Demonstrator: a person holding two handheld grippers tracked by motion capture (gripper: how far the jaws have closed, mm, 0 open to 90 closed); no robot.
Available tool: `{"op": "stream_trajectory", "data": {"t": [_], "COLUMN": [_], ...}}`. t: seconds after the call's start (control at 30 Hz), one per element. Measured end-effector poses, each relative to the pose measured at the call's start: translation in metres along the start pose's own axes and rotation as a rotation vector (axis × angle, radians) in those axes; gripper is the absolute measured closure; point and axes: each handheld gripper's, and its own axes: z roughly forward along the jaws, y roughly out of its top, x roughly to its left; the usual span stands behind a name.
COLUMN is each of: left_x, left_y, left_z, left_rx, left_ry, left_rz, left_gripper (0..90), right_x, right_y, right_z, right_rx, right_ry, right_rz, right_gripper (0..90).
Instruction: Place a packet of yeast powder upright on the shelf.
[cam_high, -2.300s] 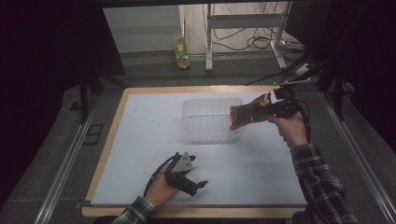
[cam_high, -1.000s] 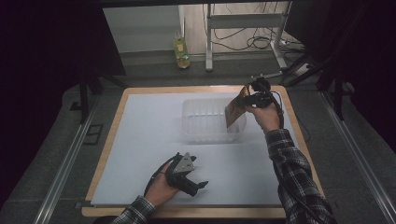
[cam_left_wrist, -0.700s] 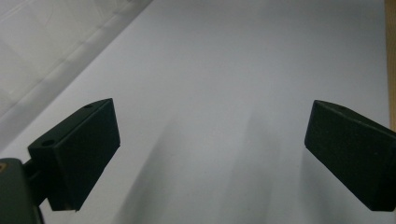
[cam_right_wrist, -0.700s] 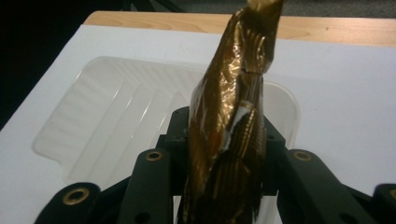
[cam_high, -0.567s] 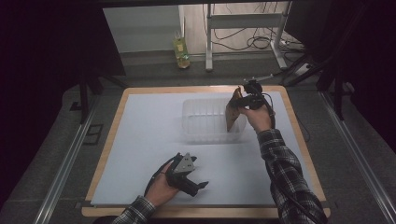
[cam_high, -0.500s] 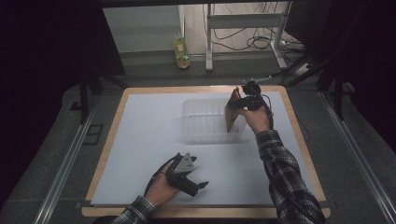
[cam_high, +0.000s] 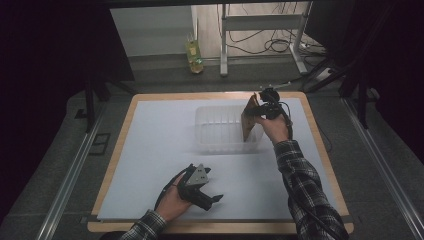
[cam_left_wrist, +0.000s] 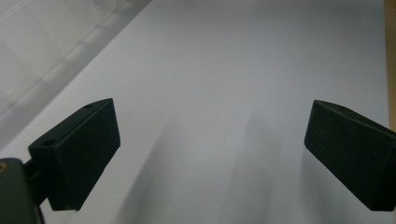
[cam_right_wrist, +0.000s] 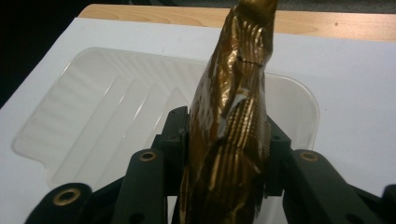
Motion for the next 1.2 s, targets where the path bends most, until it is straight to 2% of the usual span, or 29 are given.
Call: {"op": "stream_trajectory", "data": {"t": [0.27,0.63,0.87,1.03,1.2], "left_x": [0.0,-0.001,-0.001,0.0,-0.001], "left_y": [0.0,0.0,0.0,0.0,0.0], "left_z": [0.0,0.001,0.0,-0.001,-0.001], "left_rx": [0.002,-0.008,-0.008,-0.025,-0.029], "left_ry": [0.001,0.001,0.002,-0.019,-0.026], "left_rz": [0.002,0.005,0.015,0.014,0.013], "left_gripper": [3.5,3.6,3.6,3.5,3.4], "right_x": [0.003,0.008,0.009,0.011,0.015], "right_y": [0.0,0.001,0.0,0.0,0.001], "right_z": [0.001,-0.006,-0.009,-0.014,-0.019], "right_rx": [0.014,0.012,0.006,-0.006,-0.017], "right_ry": [-0.012,-0.007,-0.002,0.001,-0.018], "right_rz": [-0.042,-0.09,-0.11,-0.13,-0.155], "right_gripper": [49.5,37.3,33.1,30.7,28.7]}}
